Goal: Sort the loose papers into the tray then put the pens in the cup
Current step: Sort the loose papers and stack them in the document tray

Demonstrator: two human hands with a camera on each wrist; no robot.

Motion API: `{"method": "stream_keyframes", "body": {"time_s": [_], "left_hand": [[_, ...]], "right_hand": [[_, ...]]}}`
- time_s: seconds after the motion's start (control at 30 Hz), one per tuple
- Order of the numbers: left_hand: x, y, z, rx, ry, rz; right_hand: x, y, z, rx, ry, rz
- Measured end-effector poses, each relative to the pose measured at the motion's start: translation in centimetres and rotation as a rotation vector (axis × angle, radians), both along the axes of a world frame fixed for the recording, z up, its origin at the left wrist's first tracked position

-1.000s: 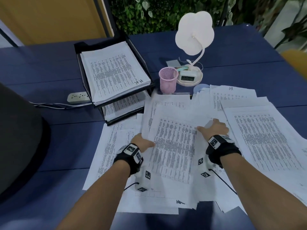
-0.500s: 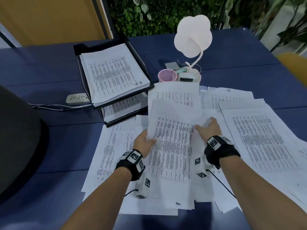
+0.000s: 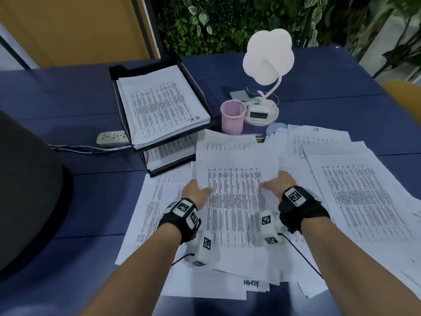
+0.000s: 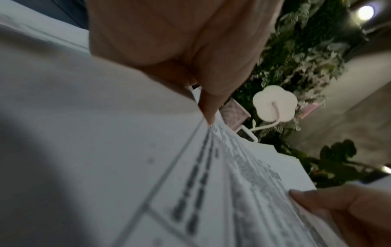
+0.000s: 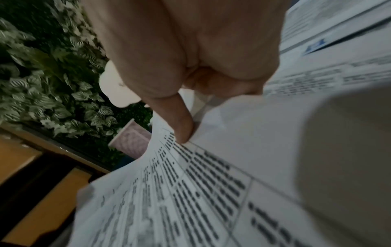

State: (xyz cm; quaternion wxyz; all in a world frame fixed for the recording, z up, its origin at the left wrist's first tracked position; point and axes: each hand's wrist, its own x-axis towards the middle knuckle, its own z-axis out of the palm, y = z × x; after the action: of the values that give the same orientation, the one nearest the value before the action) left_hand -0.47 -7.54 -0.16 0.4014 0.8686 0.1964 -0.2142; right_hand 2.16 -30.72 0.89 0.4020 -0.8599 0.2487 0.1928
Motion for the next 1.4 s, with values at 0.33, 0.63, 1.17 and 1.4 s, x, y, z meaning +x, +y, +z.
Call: {"method": "stream_keyframes", "body": {"time_s": [0.33,0.63,1.17,1.4], "left_hand": [[-1.3,-0.9,-0.6,-0.116,-0.209,-0.007],[0.0,-1.8,5.4,-0.342,-0.593,0.148],[1.1,1.2,9.2,-0.489,-0.725,0.266],[1.5,0.9,9.8,-0.604,-0.691,0.258]], "right_hand": [[-2.3,-0.5,-0.8,-0.033,0.038,-0.009],[-1.9,0.9,5.6,0.428,-0.569,-0.318],[-0.9,3.2,9.3,0.493,-0.708,-0.154],[-1.1,4.0,9.7,0.484,-0.716,-0.109]]}}
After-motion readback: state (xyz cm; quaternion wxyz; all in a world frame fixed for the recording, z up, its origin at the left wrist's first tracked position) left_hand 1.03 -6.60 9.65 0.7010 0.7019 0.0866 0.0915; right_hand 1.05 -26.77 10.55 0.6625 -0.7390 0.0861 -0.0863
